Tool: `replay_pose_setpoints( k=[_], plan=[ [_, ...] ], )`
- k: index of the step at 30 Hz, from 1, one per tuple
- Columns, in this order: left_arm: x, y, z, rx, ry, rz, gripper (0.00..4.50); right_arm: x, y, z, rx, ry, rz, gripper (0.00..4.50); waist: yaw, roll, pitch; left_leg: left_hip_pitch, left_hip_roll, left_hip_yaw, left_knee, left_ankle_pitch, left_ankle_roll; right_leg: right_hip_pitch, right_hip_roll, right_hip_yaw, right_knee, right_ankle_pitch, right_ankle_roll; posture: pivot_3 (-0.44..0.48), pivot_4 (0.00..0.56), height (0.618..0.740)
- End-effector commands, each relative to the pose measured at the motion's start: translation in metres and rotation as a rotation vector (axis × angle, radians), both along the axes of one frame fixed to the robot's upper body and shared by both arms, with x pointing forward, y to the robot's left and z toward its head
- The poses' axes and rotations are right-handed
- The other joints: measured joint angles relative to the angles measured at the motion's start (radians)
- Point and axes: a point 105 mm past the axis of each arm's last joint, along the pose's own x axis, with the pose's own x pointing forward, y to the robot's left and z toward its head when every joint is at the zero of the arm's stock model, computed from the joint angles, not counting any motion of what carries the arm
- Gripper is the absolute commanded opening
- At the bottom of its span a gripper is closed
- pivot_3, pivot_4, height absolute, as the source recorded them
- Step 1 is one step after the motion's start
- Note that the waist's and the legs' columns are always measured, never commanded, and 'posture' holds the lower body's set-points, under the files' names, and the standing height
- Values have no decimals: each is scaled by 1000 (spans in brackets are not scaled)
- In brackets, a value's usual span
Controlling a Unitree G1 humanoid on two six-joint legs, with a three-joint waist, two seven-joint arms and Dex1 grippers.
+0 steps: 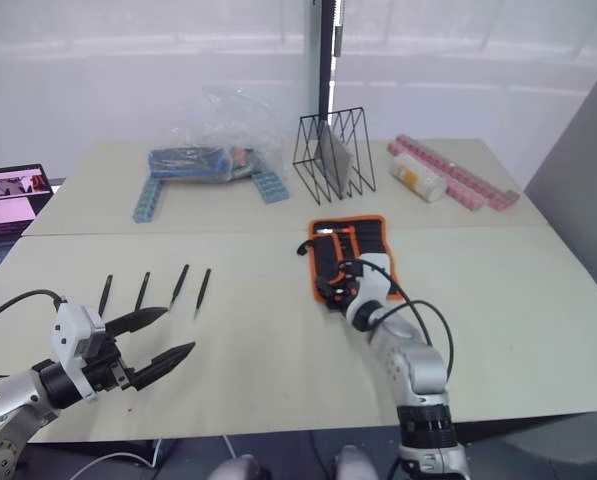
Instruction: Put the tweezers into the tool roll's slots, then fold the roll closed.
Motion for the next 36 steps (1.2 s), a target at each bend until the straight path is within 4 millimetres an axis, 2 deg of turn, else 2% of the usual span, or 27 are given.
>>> replay_pose_setpoints(
  k=[1, 5, 6, 18, 19, 29, 36],
  plan=[
    [-2, -3, 12, 15, -53, -20, 4500, 5, 4, 9, 23, -39, -1, 4468, -1, 0, 0, 0, 0, 0, 0, 0, 0, 0, 0, 0, 0, 0, 0, 0, 150, 724],
    [-3, -1, 11, 19, -53, -16, 4500, 7, 8, 11, 41, -46, 0, 4468, -2, 0, 0, 0, 0, 0, 0, 0, 0, 0, 0, 0, 0, 0, 0, 0, 150, 724],
    [-3, -1, 11, 19, -53, -16, 4500, 7, 9, 11, 44, -49, 1, 4238, -2, 0, 0, 0, 0, 0, 0, 0, 0, 0, 0, 0, 0, 0, 0, 0, 150, 724],
    [-4, -5, 6, 13, -34, -25, 4500, 5, 14, 14, 49, -78, 5, 187, -2, 0, 0, 0, 0, 0, 0, 0, 0, 0, 0, 0, 0, 0, 0, 0, 150, 724],
    [-3, -5, 6, 13, -34, -27, 4500, 5, 13, 14, 44, -81, 2, 12, -2, 0, 0, 0, 0, 0, 0, 0, 0, 0, 0, 0, 0, 0, 0, 0, 150, 724],
    [1, -5, 7, 14, -36, -33, 4500, 4, 8, 20, 8, -137, 26, 12, -2, 0, 0, 0, 0, 0, 0, 0, 0, 0, 0, 0, 0, 0, 0, 0, 150, 724],
    [5, -2, 5, 15, -26, -44, 4500, -23, 23, 24, -98, -216, 274, 12, 0, 0, 0, 0, 0, 0, 0, 0, 0, 0, 1, 0, 0, 0, 0, 0, 150, 724]
  ],
)
